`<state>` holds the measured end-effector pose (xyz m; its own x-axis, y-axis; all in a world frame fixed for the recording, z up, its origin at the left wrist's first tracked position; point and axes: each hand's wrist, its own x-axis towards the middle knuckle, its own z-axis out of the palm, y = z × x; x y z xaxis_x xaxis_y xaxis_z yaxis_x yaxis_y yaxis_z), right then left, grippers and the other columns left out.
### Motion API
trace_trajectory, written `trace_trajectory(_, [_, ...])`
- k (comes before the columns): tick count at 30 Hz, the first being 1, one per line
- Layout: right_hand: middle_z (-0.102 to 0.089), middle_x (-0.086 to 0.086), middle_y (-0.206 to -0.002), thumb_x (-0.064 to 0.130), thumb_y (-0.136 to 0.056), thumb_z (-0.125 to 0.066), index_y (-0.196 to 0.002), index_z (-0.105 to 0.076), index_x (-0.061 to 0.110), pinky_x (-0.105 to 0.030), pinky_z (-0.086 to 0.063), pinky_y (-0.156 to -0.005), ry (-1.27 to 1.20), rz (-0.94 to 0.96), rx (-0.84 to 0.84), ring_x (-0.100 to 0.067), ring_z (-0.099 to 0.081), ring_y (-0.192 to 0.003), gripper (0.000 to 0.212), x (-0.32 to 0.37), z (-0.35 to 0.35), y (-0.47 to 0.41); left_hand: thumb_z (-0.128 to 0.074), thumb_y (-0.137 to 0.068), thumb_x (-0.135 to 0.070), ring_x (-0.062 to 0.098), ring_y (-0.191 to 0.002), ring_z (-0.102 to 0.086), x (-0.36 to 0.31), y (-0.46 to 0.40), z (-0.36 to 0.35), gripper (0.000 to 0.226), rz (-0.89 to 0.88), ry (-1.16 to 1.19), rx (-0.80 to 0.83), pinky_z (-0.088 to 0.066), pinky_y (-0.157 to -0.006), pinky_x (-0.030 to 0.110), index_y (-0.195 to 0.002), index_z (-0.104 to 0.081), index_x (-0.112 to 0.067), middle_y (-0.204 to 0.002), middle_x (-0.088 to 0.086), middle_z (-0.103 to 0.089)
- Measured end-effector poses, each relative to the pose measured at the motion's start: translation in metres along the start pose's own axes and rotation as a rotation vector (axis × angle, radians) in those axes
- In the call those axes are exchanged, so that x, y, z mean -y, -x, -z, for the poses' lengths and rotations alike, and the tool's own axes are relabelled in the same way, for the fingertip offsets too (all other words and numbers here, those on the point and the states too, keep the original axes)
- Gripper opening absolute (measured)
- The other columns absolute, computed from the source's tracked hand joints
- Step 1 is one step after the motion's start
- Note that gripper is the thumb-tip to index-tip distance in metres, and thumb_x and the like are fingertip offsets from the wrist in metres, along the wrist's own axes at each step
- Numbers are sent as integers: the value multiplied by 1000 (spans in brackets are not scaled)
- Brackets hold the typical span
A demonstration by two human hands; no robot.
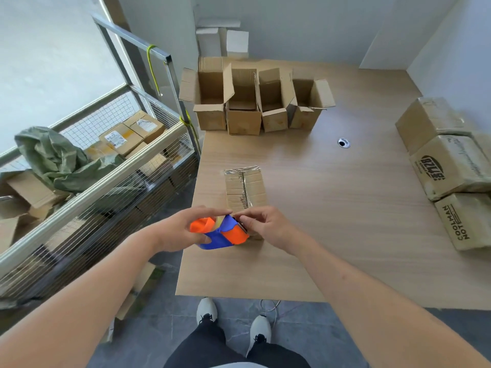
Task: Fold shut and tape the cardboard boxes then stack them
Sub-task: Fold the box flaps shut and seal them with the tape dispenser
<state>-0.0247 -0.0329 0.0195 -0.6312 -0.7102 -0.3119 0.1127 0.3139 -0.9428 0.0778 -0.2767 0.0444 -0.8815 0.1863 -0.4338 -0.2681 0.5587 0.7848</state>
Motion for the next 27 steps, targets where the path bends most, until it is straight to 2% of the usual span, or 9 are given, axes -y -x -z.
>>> trace_trajectory(4, [-75,-3,-84,14,-97,-70,-97,-79,11,-28,-57,-72,27,9,-84,-11,-65,-72,10,-5,6,9,-70,-90,-6,11,-121,-54,-13,9,-16,79,-3,31,-39,-48,-105,40,-139,-47,-65,-130,-13,-55])
trace_trajectory(8, [-73,-14,-89,9,-93,-74,-93,-80,11,-13,-48,-56,28,47,-229,-1,-60,-62,7,-8,5,18,-65,-98,-12,22,-109,-55,-24,12,-31,75,-22,-11,-42,-47,-102,42,-141,-40,-68,-121,-3,-54])
trace_trajectory(11, [-74,-15,-91,6,-93,-73,-97,-80,5,-17,-49,-56,34,-11,-268,-7,-59,-65,9,-13,4,22,-57,-104,-17,17,-114,-53,-25,14,-39,71,-28,-74,-16,-43,-105,38,-144,-32,-70,-121,-7,-54])
trace_trajectory(13, [-72,-5,-80,6,-93,-72,-98,-80,5,-22,-50,-56,27,-45,-273,-5,-57,-57,9,-17,1,21,-53,-106,-18,14,-118,-51,-22,14,-40,68,-30,-82,-10,-40,-107,36,-146,-29,-69,-124,-8,-54])
trace_trajectory(15, [-68,6,-65,10,-91,-75,-89,-81,14,-25,-50,-53,33,-78,-316,-7,-53,-49,8,-20,0,20,-50,-108,-20,12,-114,-52,-16,16,-33,67,-30,-153,0,-39,-105,35,-146,-27,-70,-120,-9,-54])
trace_trajectory(17, [-62,10,-51,14,-90,-77,-79,-80,25,-25,-50,-49,74,-111,-424,-9,-51,-42,16,-25,8,20,-46,-109,-24,1,-104,-51,-5,22,-19,64,-5,-229,19,-39,-96,32,-144,-25,-73,-111,-22,-50])
trace_trajectory(19, [-61,6,-48,19,-89,-79,-75,-79,28,-32,-54,-51,111,-140,-509,-10,-50,-40,17,-32,22,20,-44,-110,-27,-3,-99,-51,11,31,-5,60,41,-227,27,-39,-91,32,-143,-26,-74,-104,-30,-48])
trace_trajectory(23, [-68,-3,-58,25,-88,-80,-72,-79,33,-35,-56,-53,138,-158,-624,-11,-49,-40,17,-48,36,19,-43,-110,-30,10,-103,-54,27,32,10,57,76,-219,32,-42,-98,40,-141,-27,-75,-108,-15,-52])
trace_trajectory(27, [-66,15,-63,28,-88,-80,-88,-83,27,-39,-61,-75,160,-205,-688,1,-52,-51,3,-69,31,15,-42,-110,-32,9,-105,-53,26,14,12,55,90,-242,72,-41,-95,37,-139,-27,-77,-111,-15,-52])
